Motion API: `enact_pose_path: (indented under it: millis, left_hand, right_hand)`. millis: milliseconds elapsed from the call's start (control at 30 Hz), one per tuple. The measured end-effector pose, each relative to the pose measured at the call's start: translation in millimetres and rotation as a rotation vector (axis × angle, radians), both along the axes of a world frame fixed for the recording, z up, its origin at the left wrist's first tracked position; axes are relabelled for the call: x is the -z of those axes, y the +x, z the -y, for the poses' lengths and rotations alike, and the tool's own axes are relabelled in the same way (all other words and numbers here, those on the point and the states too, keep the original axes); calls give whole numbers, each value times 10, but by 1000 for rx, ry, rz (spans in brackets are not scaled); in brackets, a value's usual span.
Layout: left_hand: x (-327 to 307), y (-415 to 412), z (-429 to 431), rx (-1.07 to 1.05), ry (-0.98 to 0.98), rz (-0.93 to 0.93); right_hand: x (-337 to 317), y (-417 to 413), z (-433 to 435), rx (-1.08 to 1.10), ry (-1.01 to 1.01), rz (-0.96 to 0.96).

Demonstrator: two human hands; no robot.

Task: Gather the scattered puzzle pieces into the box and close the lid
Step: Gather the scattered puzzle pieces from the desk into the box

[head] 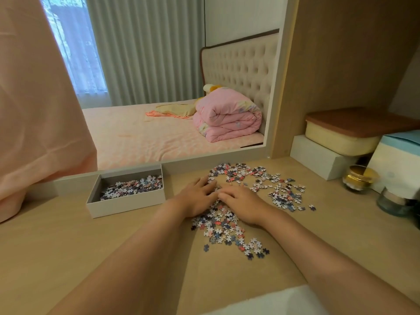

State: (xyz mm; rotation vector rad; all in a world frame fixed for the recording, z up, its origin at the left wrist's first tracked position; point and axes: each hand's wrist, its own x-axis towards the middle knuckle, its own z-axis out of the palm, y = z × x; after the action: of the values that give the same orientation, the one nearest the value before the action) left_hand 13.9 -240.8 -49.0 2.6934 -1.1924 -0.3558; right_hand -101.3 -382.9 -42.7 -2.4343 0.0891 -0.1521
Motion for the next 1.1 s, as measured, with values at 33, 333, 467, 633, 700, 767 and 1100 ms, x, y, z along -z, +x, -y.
enact_pose_path:
  millis: [33, 333, 467, 633, 700, 767, 1100]
  left_hand:
    - [-15, -18, 4, 1, -22, -16]
    - [-43, -226, -132, 69, -298, -15]
    - [-88, -298, -90, 88, -233, -39]
    - [-184, -468, -88, 151, -132, -36]
    - [-227, -593, -149, 172, -135, -36]
    - [-233, -698, -234, 169, -128, -27]
    - [-44, -970, -415, 130, -32, 130]
  right_hand:
    - [-22, 29, 32, 47, 93, 55]
    - [71, 192, 258, 99, -335, -178]
    - [28, 67, 184, 31, -139, -62]
    - [10, -183, 173, 86, -9, 18]
    - [3, -286, 180, 170, 64, 107]
    - [6, -365, 191, 259, 106, 192]
    - [103, -496, -78, 111, -345, -208]
